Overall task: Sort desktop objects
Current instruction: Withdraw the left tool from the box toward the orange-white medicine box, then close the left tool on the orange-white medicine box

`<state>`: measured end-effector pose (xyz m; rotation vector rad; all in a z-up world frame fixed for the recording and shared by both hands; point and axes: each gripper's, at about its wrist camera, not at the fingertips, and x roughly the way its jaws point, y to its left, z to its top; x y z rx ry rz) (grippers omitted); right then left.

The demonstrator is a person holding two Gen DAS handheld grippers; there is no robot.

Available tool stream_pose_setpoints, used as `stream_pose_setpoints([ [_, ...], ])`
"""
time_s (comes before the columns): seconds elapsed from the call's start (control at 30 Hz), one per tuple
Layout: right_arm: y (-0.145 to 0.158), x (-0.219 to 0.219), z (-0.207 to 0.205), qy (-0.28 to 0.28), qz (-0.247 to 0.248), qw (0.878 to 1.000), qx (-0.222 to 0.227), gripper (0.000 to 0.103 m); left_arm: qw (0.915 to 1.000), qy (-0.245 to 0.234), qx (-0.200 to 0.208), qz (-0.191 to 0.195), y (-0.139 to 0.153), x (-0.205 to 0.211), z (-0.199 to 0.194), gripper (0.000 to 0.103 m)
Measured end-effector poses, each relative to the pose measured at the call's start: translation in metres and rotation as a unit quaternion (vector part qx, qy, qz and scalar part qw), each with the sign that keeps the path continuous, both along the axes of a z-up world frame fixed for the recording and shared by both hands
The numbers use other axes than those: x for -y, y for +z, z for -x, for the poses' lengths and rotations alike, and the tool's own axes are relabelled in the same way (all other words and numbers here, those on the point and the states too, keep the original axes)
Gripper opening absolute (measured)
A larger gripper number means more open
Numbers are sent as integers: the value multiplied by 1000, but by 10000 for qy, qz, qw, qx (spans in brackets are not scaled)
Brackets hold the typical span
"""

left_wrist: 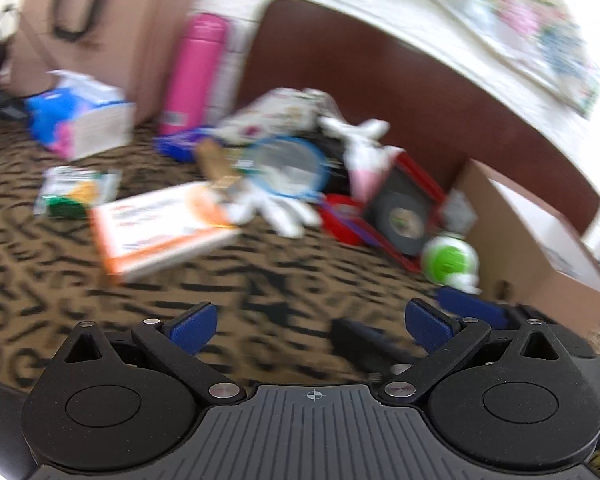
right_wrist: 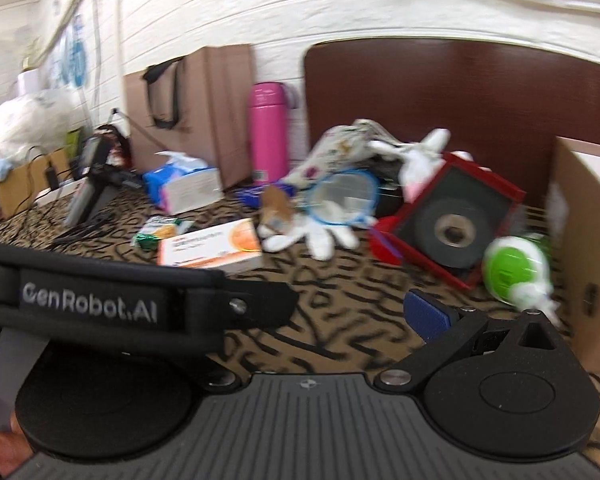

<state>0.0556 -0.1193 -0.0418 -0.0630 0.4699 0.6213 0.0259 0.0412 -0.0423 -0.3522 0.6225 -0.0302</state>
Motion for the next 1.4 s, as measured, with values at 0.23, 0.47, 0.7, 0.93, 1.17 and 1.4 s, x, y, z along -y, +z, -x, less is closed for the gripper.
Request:
stream_pose_setpoints([
  [0.23,-13,-45,-21,876,336,9956,10,102,9967,791,-179,80,-16,-59,-1,103],
  [0.47,-25,-79,-46,1247,670,9899,-9,101,9923,1175,-333,203,-29,-93,-17,103],
  [0.7,-36,-101,-76,1510,1034,9831,32,95,9913,1207,-348,388,-37,-109,-40,103],
  [0.93,-39,-108,-100,1785,933,9790,-307,89,9934,1042,-358,323,-39,-115,-59,99],
  [1.17,-40,-119,-94,2001,1118,9732,-178,76,9958,814,-417,59,-40,-110,-70,83],
  [1.4,-37,-106,-81,1776,1155,9772,-168,59,9955,787,-513,105,-37,-109,-65,75],
])
